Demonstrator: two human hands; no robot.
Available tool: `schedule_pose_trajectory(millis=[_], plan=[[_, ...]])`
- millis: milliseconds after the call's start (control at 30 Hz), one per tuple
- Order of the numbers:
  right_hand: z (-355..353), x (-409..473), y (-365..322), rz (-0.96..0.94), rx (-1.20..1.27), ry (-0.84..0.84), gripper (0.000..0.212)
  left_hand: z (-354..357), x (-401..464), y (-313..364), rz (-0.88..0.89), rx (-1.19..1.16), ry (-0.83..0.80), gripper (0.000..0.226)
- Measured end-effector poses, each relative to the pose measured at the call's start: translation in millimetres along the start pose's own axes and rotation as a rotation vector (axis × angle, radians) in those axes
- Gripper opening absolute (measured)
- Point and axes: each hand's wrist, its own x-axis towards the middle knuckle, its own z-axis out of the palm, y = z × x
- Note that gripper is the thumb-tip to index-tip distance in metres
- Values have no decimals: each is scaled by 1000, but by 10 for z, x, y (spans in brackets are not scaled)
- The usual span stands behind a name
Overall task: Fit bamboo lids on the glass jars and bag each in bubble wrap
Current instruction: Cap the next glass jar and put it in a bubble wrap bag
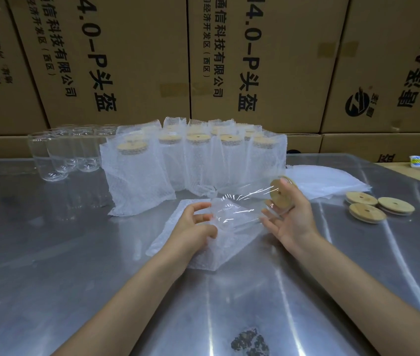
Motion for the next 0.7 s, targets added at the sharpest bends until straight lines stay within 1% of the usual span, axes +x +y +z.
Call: schedule_pose_trajectory(millis=[100, 167, 267, 300, 367, 433, 500, 567, 633, 700], plan=[[-10, 2, -60, 4, 3, -13, 39, -35, 35, 56, -12, -138, 126, 49], [-30, 5, -92, 11, -4, -8, 43, -67, 39, 100, -26, -275, 138, 50], [-54, 26, -105, -12, -9, 36, 33, -80, 19, 147, -38, -481, 130, 52], [-59, 33, -101, -21, -5, 52, 29, -68, 9, 155, -42, -520, 125, 51], [-64, 40, -89, -39, 8, 69, 28, -46, -11, 172, -61, -521, 115, 45], [-63, 41, -77, -50, 8, 74, 32, -30, -17, 186, -69, -422, 96, 40], [-49, 37, -62, -49, 0, 71, 35, -29, -29, 175, -25, -211, 71, 36], [-25, 29, -44, -46, -12, 62, 32, -34, -47, 130, 87, 150, 38, 45], [-6, 21, -27, -49, -33, 50, 24, -31, -72, 61, 234, 527, -21, 58], [-5, 17, -22, -59, -50, 47, 19, -21, -99, 7, 332, 740, -80, 66]])
